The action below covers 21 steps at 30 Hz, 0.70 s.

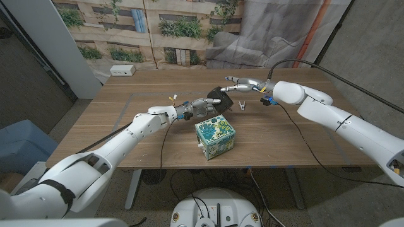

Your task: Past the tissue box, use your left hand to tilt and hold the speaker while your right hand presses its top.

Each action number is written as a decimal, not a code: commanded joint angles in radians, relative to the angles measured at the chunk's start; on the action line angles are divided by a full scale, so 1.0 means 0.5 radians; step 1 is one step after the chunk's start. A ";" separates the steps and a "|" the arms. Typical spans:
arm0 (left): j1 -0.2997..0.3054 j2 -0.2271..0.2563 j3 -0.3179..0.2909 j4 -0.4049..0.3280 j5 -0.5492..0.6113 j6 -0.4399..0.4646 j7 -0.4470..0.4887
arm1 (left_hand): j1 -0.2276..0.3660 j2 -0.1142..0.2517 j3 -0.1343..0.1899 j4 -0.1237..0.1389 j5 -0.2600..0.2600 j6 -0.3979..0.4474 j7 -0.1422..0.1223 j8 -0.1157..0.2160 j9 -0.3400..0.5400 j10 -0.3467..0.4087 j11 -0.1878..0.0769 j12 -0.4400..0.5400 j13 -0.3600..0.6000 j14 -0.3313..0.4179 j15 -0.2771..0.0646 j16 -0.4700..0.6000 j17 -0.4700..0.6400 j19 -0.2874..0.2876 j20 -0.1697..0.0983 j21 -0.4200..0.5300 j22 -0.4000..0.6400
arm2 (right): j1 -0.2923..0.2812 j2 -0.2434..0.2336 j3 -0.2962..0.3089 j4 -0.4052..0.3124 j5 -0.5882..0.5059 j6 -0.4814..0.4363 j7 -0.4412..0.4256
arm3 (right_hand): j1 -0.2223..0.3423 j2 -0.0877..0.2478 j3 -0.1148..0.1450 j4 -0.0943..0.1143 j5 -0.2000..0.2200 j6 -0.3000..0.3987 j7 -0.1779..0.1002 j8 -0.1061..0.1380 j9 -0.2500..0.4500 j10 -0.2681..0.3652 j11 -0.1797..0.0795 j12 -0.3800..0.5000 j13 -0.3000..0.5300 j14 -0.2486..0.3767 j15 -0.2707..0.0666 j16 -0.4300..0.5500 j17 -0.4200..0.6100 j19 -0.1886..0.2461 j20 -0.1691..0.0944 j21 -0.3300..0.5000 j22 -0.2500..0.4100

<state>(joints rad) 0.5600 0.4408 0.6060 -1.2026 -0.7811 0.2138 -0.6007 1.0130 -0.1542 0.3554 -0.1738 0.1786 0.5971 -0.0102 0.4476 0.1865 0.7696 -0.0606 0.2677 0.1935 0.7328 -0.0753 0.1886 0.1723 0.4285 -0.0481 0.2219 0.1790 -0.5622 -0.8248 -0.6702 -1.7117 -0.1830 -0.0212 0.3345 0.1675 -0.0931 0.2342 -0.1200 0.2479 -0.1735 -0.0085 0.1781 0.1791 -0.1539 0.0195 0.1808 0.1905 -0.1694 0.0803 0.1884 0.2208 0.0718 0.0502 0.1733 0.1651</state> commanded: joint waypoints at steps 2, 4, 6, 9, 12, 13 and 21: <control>-0.008 -0.010 0.006 0.009 0.011 -0.019 -0.013 | -0.020 0.466 0.047 0.021 0.017 0.523 -0.117 0.011 0.021 0.463 -0.310 0.009 0.022 0.026 -0.290 -0.004 0.004 0.020 -0.204 -0.003 0.007 | 0.010 0.020 -0.021 0.040 -0.016 0.029 0.000 | 0.010 0.014 -0.010 -0.003 0.011 -0.301 0.000 0.010 0.003 -0.019 0.003 0.008 0.006 -0.045 -0.001 0.009 0.002 -0.007 -0.010 0.016 0.007; -0.010 -0.009 0.006 0.010 0.013 -0.021 -0.015 | -0.020 0.464 0.047 0.019 0.016 0.525 -0.118 0.011 0.021 0.464 -0.310 0.008 0.022 0.026 -0.291 -0.004 0.004 0.022 -0.205 -0.002 0.007 | 0.010 0.023 -0.025 0.047 -0.018 0.034 0.001 | 0.010 0.014 -0.010 -0.003 0.012 -0.302 -0.002 0.010 0.003 -0.021 0.000 0.008 0.006 -0.046 -0.001 0.010 0.002 -0.007 -0.010 0.017 0.007; -0.007 -0.006 0.004 0.005 0.012 -0.019 -0.010 | -0.020 0.466 0.048 0.020 0.017 0.525 -0.118 0.010 0.021 0.465 -0.310 0.008 0.022 0.028 -0.291 -0.003 0.005 0.023 -0.205 -0.002 0.007 | 0.012 0.024 -0.030 0.051 -0.025 0.037 0.002 | 0.009 0.014 -0.011 -0.003 0.012 -0.303 -0.003 0.010 0.003 -0.021 0.001 0.009 0.006 -0.046 0.000 0.010 0.002 -0.006 -0.010 0.017 0.007; -0.004 -0.002 0.002 -0.001 0.010 -0.014 -0.007 | -0.021 0.465 0.048 0.019 0.016 0.529 -0.119 0.010 0.022 0.467 -0.310 0.007 0.022 0.029 -0.290 -0.003 0.005 0.025 -0.206 -0.002 0.007 | 0.009 0.029 -0.030 0.052 -0.024 0.034 -0.002 | 0.009 0.013 -0.012 -0.003 0.013 -0.303 -0.005 0.011 0.003 -0.020 0.000 0.011 0.006 -0.045 -0.001 0.012 0.002 -0.006 -0.010 0.018 0.007; -0.005 -0.002 0.003 0.002 0.009 -0.013 -0.011 | -0.021 0.466 0.049 0.018 0.016 0.530 -0.119 0.009 0.022 0.469 -0.310 0.007 0.022 0.030 -0.292 -0.003 0.005 0.025 -0.207 -0.002 0.007 | 0.010 0.034 -0.034 0.054 -0.029 0.028 -0.002 | 0.008 0.013 -0.014 -0.003 0.014 -0.304 -0.007 0.011 0.003 -0.021 0.000 0.011 0.006 -0.045 -0.002 0.013 0.002 -0.006 -0.010 0.019 0.007; -0.005 -0.004 0.003 0.005 0.009 -0.015 -0.014 | -0.022 0.465 0.048 0.018 0.016 0.528 -0.119 0.008 0.022 0.469 -0.310 0.007 0.022 0.031 -0.290 -0.003 0.005 0.025 -0.206 -0.002 0.007 | 0.011 0.035 -0.035 0.055 -0.031 0.028 -0.003 | 0.008 0.013 -0.014 -0.002 0.014 -0.303 -0.007 0.012 0.003 -0.020 0.000 0.012 0.006 -0.044 -0.003 0.014 0.002 -0.006 -0.009 0.019 0.007; -0.012 -0.017 0.009 0.032 0.011 -0.023 -0.030 | -0.026 0.469 0.053 0.019 0.016 0.528 -0.118 0.004 0.022 0.470 -0.310 0.003 0.022 0.032 -0.290 -0.006 0.003 0.024 -0.203 -0.003 0.007 | 0.023 0.048 -0.043 0.061 -0.041 0.030 -0.002 | 0.004 0.014 -0.017 -0.001 0.016 -0.303 -0.008 0.013 0.003 -0.024 0.000 0.013 0.005 -0.044 -0.004 0.017 0.002 -0.004 -0.007 0.021 0.007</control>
<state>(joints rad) 0.5579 0.4379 0.6076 -1.1979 -0.7770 0.2063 -0.6076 1.0130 -0.1542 0.3594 -0.1779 0.1816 0.5988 -0.0085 0.4442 0.1866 0.7696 -0.0605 0.2668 0.1935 0.7380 -0.0770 0.1886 0.1724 0.4340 -0.0426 0.2219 0.1790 -0.5566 -0.8101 -0.6857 -1.6887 -0.1969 -0.0074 0.3339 0.1675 -0.0931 0.2259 -0.1201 0.2516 -0.1735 -0.0086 0.1781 0.1790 -0.1573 0.0231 0.1808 0.1907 -0.1693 0.0803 0.1925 0.2183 0.0719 0.0501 0.1781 0.1650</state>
